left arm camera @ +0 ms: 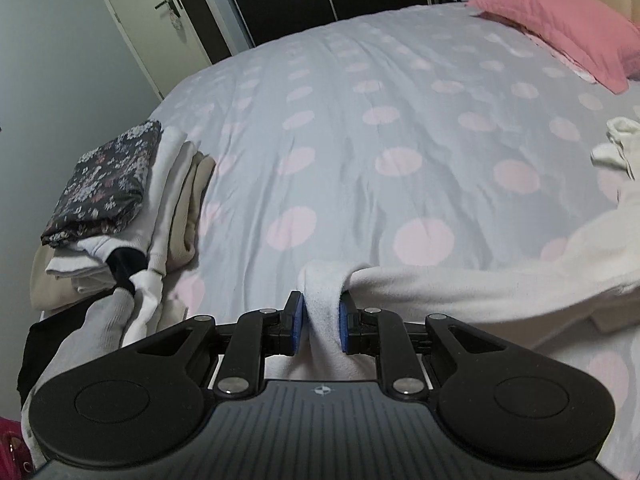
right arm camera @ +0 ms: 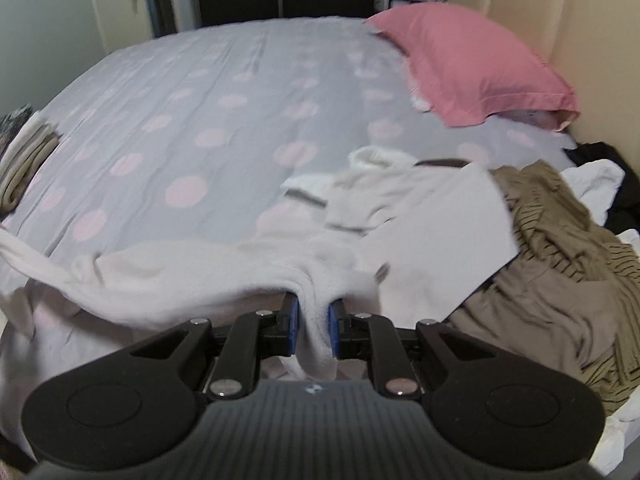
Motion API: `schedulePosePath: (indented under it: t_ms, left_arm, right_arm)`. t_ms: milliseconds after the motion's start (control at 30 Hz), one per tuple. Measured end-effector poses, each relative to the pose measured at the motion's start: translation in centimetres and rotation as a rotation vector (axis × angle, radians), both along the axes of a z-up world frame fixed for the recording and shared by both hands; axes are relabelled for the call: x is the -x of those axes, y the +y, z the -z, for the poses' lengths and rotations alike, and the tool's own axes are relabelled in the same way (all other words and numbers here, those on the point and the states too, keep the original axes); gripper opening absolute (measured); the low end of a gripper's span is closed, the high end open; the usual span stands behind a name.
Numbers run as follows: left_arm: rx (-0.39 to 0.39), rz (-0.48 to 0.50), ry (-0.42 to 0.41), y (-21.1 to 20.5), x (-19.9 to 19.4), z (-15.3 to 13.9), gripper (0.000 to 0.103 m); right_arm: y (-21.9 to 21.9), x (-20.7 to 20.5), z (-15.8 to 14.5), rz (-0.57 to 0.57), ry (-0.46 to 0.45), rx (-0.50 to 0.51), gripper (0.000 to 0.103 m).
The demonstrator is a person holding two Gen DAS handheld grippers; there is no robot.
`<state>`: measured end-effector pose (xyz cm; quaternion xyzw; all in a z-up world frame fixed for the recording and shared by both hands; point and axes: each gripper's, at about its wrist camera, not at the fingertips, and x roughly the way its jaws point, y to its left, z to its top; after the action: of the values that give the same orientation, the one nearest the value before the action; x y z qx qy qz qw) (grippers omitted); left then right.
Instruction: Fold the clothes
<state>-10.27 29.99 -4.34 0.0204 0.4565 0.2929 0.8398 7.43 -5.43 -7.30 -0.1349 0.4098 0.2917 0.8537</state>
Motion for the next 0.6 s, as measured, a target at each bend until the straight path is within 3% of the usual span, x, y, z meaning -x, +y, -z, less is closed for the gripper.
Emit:
schedulePosePath:
  t_ms: [300,467,600]
  left_arm:
    - [0.012,-0.063,0.117,2.9,3.6,2.9,0.016]
    - [0.065,-0.036,0.138,2.9,4.3,4.1,0.016]
    - [0.093,0.024,0.197,2.3,4.2,5.2,0.016]
  right_arm:
    - [3.1,3.5,2.1,-0.176,0.071,0.088,0.018]
    - [4.9,4.7,2.9,-0.233,0.066,0.154,0.018]
    - [6.2,5.5,3.3,-0.328,0.136,0.167,0.018]
